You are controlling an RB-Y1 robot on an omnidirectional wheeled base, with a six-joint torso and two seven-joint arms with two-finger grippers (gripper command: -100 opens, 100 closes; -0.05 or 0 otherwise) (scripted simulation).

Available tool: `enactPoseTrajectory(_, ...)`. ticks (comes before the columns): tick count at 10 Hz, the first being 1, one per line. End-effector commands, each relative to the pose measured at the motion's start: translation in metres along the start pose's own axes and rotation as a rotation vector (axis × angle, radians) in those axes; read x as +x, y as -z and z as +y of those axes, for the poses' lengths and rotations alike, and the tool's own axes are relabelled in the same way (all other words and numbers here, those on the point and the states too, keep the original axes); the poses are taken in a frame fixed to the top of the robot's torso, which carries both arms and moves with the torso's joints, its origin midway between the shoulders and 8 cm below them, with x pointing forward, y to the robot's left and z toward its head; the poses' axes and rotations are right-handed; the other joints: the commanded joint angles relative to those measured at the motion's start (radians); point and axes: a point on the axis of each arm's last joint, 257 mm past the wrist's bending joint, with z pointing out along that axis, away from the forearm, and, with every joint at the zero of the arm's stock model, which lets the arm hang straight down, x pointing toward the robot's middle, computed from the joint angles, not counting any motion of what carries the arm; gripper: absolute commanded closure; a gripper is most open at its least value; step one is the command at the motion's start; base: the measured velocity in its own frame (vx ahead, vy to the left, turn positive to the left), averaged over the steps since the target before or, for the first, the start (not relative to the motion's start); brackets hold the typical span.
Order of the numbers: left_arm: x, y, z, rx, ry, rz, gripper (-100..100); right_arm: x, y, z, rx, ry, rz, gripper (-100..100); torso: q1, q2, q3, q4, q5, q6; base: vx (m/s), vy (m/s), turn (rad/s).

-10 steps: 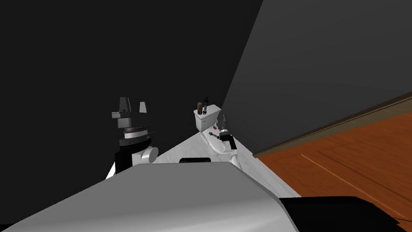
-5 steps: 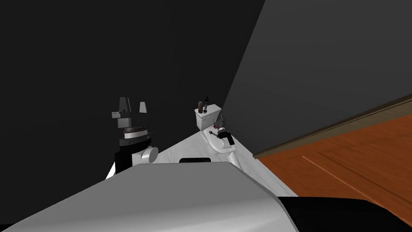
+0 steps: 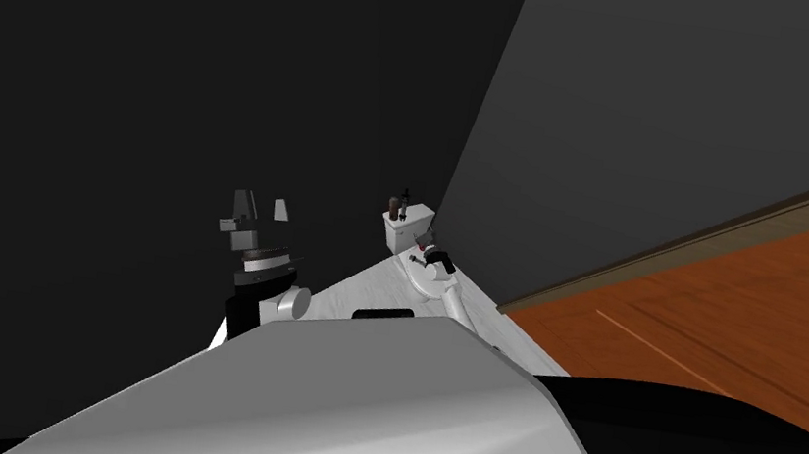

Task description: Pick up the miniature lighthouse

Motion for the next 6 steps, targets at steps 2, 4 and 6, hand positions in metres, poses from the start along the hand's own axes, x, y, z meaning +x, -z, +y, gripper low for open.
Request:
enactPoseTrajectory(2,0.000,0.000,0.000,0.000,0.000,0.000,0,-0.005,-0.019,-0.011,0.053,-0.115,-0.026,-100,0.000,-0.001,0.000,0.000,0.000,0.000,-0.013,-0.066,0.070)
enactPoseTrajectory(4,0.000,0.000,0.000,0.000,0.000,0.000,0,-0.008,-0.030,-0.017,0.078,-0.173,-0.040,-100,0.000,-0.002,-0.001,0.000,0.000,0.000,-0.011,-0.051,0.033)
enactPoseTrajectory(6,0.000,0.000,0.000,0.000,0.000,0.000,0,-0.009,-0.039,-0.022,0.099,-0.223,-0.055,-100,0.001,-0.001,-0.001,0.000,0.000,0.000,0.000,-0.044,0.034)
